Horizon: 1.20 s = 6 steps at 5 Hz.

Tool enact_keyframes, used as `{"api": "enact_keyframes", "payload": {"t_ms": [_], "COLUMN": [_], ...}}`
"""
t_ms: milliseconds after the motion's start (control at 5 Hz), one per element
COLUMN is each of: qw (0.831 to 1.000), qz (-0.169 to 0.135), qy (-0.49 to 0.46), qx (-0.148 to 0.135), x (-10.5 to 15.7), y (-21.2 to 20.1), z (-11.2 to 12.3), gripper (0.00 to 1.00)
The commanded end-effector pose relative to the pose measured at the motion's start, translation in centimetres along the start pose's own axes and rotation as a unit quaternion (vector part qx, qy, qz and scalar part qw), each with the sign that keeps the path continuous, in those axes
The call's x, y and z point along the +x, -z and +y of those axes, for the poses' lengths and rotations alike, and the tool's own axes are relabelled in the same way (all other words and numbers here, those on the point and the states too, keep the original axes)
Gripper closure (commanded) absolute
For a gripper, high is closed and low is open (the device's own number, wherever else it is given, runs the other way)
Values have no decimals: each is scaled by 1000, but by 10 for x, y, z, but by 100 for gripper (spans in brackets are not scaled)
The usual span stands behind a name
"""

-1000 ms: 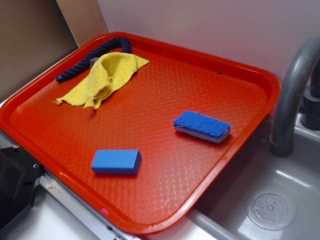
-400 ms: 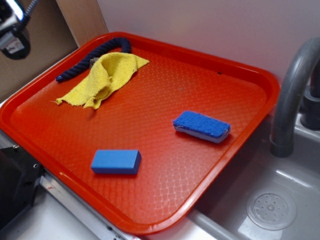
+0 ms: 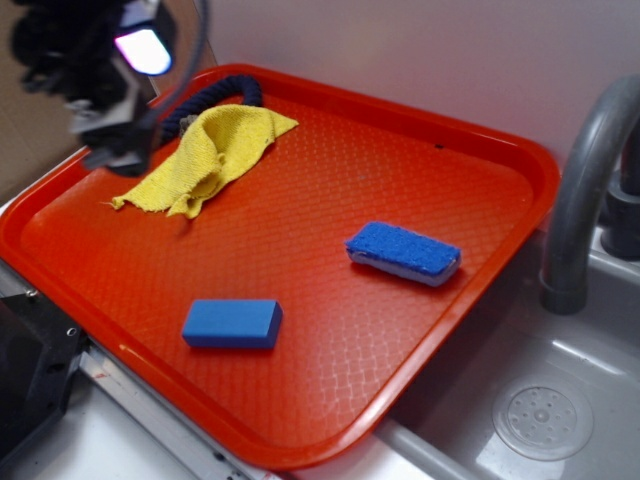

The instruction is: Grab the blue sponge.

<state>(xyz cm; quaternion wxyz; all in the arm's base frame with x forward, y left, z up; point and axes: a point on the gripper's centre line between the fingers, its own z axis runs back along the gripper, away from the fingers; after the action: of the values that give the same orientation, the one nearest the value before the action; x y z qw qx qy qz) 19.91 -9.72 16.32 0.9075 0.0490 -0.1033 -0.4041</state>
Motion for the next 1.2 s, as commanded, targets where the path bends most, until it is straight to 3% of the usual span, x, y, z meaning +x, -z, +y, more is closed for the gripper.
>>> {"api": "enact_keyframes", "payload": {"t_ms": [0,200,400,600,1000], "qw": [1000,997,991,985,981], "qz": [5,21,57,73,74], "qy": [21,65,111,141,171], "qx": [-3,-33,-44,-60,-63], "x": [55,82,99,106,97], "y": [37,75,113,136,146], "z": [9,-3,-17,-36,-44], "gripper": [0,0,0,0,0]}}
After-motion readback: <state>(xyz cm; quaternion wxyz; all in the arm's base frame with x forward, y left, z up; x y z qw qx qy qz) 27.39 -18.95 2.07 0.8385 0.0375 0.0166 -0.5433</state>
